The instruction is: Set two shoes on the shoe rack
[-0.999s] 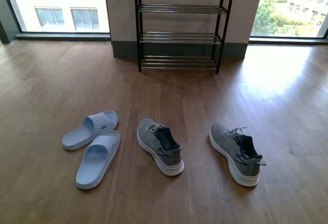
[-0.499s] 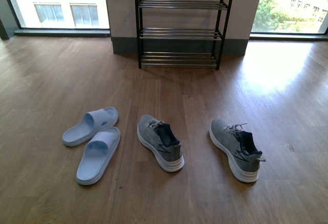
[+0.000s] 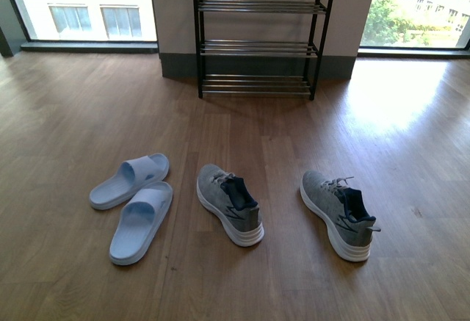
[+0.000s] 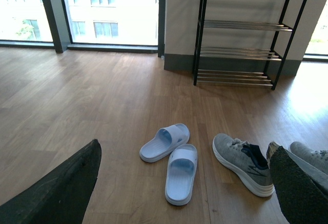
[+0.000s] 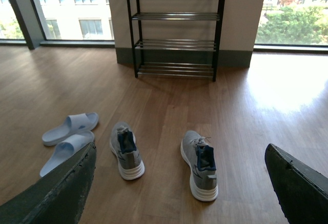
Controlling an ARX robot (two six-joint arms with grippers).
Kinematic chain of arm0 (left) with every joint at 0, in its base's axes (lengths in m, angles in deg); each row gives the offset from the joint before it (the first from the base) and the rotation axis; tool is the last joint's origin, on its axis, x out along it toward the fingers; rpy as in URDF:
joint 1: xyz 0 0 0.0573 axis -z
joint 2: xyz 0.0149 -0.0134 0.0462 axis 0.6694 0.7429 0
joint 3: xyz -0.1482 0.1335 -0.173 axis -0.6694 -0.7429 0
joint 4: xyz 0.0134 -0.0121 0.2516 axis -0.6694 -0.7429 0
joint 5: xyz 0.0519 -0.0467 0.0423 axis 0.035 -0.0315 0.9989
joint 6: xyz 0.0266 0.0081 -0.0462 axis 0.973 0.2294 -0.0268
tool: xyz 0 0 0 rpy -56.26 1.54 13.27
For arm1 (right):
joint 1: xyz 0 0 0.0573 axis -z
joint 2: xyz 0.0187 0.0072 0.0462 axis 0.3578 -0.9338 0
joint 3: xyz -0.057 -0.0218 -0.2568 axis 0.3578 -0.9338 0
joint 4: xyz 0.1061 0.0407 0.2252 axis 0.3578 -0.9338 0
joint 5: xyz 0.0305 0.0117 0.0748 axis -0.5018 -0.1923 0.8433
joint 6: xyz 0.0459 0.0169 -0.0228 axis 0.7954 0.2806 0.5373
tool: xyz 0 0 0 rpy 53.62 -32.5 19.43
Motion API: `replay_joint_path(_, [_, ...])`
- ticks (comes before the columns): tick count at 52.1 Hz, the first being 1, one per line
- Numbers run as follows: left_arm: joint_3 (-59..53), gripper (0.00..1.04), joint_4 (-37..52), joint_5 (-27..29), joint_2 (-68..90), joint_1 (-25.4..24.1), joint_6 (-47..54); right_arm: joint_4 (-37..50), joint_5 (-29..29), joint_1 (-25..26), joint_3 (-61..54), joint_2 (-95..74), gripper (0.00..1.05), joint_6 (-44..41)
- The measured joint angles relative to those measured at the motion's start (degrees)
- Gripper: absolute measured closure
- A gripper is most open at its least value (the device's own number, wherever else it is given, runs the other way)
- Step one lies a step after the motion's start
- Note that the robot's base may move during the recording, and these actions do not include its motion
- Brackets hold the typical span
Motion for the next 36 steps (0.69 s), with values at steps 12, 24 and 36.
replay_joint_path(12, [0.0,0.09,0.0,0.0,0.0,0.0,0.0,0.0,0.0,0.0,0.0,0.0,0.09,0.0])
replay_joint_path(24, [0.0,0.09,0.0,0.0,0.0,0.0,0.0,0.0,0.0,0.0,0.0,0.0,0.09,0.0])
replay_joint_path(36, [0.0,0.09,0.0,0.0,0.0,0.0,0.0,0.0,0.0,0.0,0.0,0.0,0.09,0.0])
